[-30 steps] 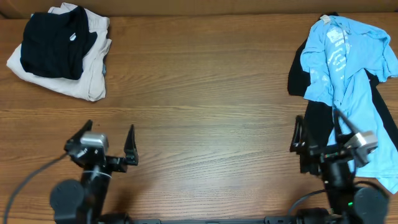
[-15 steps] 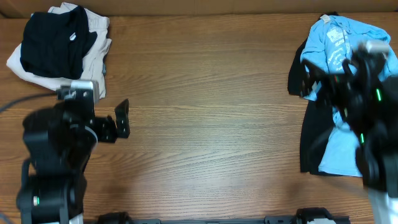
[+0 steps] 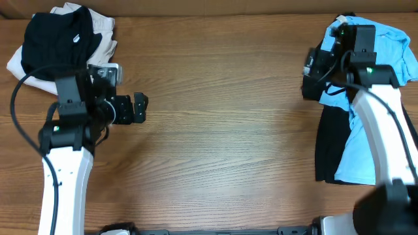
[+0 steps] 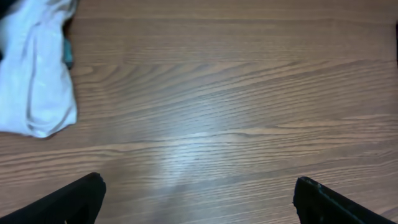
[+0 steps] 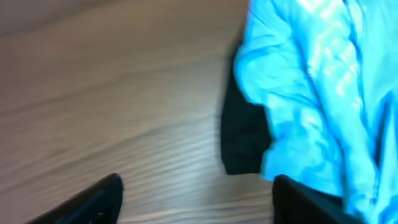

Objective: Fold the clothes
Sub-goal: 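Move the right gripper forward to the light-blue T-shirt's far edge, then grasp the blue T-shirt with the right gripper and drag it left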

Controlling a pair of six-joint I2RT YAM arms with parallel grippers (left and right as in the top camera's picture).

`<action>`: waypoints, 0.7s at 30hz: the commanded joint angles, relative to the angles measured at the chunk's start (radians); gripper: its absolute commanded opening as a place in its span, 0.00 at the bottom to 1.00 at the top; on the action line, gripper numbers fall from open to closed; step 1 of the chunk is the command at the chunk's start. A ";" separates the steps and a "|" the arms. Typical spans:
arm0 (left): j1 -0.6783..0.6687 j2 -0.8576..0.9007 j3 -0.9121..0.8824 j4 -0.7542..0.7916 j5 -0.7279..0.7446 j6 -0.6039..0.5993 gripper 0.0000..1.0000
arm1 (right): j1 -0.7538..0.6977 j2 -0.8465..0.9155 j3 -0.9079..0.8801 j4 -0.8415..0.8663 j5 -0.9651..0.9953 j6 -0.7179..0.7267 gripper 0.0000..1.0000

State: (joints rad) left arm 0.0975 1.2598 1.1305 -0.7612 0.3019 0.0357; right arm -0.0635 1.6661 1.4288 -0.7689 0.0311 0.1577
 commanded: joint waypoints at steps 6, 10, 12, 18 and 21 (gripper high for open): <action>-0.006 0.042 0.015 0.010 0.039 0.032 1.00 | -0.107 0.211 0.018 0.035 0.054 0.083 0.65; -0.006 0.051 0.015 0.016 0.031 0.032 0.98 | -0.122 0.281 0.018 0.076 0.058 0.083 0.58; -0.006 0.054 0.015 0.016 0.028 0.032 0.97 | -0.126 0.309 0.016 0.097 0.064 0.083 0.54; -0.006 0.057 0.015 0.010 0.027 0.032 0.97 | -0.129 0.371 0.014 0.114 0.176 0.136 0.44; -0.006 0.057 0.015 0.011 0.027 0.032 0.97 | -0.129 0.389 0.002 0.138 0.178 0.135 0.43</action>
State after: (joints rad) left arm 0.0975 1.3102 1.1305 -0.7490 0.3191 0.0525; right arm -0.1883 2.0369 1.4288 -0.6502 0.1635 0.2710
